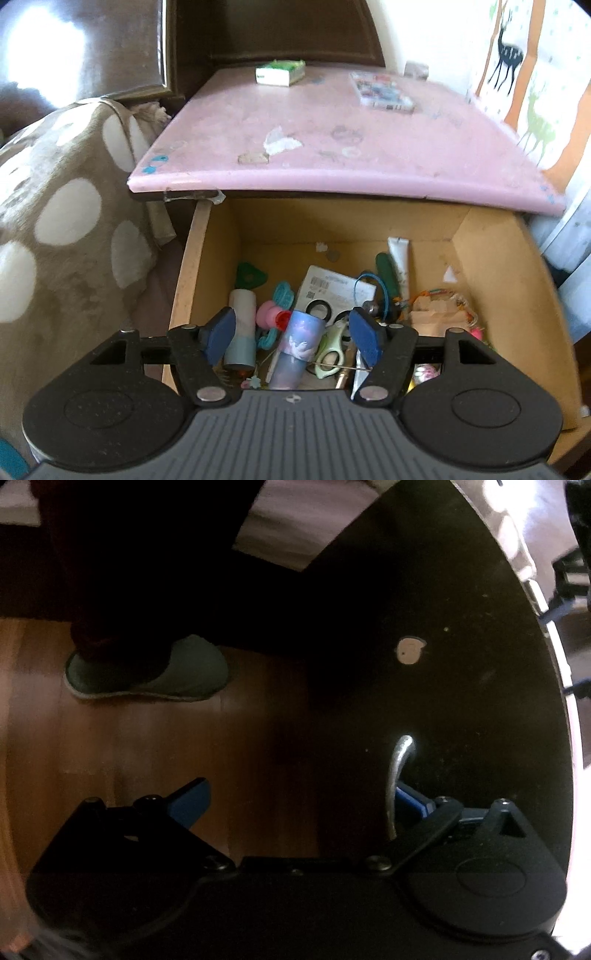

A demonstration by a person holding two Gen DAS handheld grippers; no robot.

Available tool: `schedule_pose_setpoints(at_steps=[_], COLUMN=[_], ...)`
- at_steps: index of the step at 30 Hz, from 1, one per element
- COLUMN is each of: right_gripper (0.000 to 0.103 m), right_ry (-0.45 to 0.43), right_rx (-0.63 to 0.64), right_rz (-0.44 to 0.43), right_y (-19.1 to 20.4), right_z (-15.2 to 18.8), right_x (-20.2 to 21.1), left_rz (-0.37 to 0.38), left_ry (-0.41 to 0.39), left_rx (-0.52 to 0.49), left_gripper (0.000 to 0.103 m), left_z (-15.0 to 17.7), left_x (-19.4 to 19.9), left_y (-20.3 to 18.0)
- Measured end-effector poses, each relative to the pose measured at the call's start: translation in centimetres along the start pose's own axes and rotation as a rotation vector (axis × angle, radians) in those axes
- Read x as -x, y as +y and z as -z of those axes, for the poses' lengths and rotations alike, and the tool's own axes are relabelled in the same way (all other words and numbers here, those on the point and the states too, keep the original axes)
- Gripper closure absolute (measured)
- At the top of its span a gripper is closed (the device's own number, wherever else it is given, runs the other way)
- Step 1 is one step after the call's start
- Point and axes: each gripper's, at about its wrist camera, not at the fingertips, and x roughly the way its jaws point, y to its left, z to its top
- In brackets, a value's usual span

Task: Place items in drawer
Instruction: 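Open the left gripper to release the tube and lift it away, then push the drawer shut by its metal handle with the right gripper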

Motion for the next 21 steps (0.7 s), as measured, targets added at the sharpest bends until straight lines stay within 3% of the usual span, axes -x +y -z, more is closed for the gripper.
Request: schedule_pose_setpoints(at_steps=[5, 13, 21], right_gripper=[0.004, 0.03, 0.041], right_ry=[0.0, -0.004, -0.012], right_rx=[-0.003, 0.003, 0.064], right_rz=[0.046, 0.138, 0.222], right_y=[0.6, 1.1, 2.3], right_z=[0.1, 0.2, 0.8], right_x=[-0.2, 0.2, -0.1], left_rz=[0.019, 0.096, 0.174], left_ry=[-0.054, -0.106, -0.152], left_rx=[0.012, 0.108, 0.25], left_gripper=[0.036, 0.036, 0.036], left_z=[0.7, 3.9, 8.2], left_x=[2.9, 7.8, 13.2], left_y=[0.0, 1.3, 2.3])
